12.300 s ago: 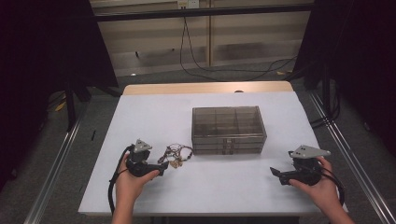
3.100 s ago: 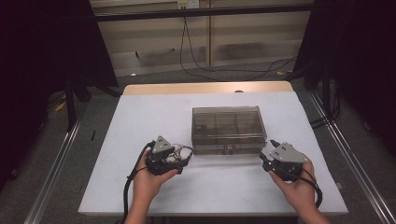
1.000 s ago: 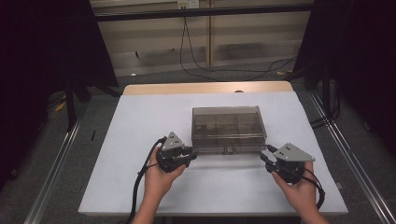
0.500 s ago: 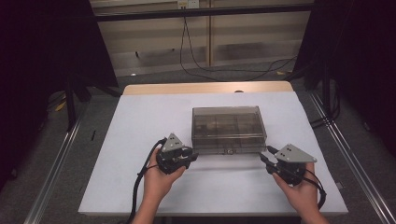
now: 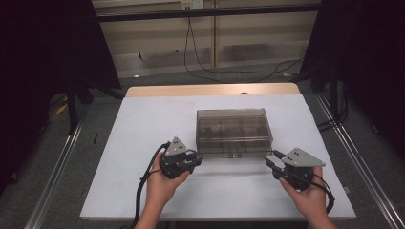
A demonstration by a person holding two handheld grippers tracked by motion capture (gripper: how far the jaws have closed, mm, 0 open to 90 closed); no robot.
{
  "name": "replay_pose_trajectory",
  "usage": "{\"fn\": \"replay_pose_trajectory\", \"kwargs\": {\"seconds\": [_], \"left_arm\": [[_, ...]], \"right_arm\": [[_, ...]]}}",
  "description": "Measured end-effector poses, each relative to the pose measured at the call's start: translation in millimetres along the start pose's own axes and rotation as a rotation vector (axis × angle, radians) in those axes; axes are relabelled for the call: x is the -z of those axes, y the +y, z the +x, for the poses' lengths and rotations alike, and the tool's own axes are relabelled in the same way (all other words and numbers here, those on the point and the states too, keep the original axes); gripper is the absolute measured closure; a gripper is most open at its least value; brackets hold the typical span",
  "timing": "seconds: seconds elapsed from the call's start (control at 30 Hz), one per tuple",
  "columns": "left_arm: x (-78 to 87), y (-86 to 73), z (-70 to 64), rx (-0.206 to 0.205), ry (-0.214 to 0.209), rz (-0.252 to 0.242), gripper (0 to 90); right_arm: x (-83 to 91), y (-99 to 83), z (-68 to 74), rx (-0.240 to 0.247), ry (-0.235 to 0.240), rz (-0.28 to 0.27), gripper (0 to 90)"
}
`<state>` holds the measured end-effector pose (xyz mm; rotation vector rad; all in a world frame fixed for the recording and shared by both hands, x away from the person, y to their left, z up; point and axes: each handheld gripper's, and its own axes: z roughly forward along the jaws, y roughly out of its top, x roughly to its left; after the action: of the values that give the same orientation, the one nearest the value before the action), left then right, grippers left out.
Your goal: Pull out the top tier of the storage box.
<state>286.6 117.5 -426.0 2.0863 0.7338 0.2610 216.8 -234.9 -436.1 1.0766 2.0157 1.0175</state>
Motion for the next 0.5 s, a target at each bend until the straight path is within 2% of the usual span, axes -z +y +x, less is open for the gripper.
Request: {"fn": "replay_pose_trajectory", "kwargs": {"seconds": [0.03,0.13,0.17,0.43,0.5], "left_arm": [[0.3,0.1,0.3,-0.012,-0.001,0.003,72.8],[0.6,-0.1,0.1,-0.012,-0.002,0.003,73.7],[0.3,-0.6,-0.4,0.0,-0.004,-0.001,73.7],[2.1,-0.9,-0.9,-0.007,-0.005,0.007,74.1],[3.0,-0.9,-1.3,-0.013,-0.001,0.01,74.3]], "right_arm": [[0.2,-0.1,0.1,-0.002,0.002,-0.001,61.2],[0.6,-0.1,0.6,0.002,0.002,-0.002,61.2],[0.8,-0.2,0.6,0.001,0.001,0.0,61.2],[2.1,0.3,1.8,0.015,-0.006,0.009,61.5],[2.8,0.5,1.5,0.015,0.005,0.007,61.7]]}}
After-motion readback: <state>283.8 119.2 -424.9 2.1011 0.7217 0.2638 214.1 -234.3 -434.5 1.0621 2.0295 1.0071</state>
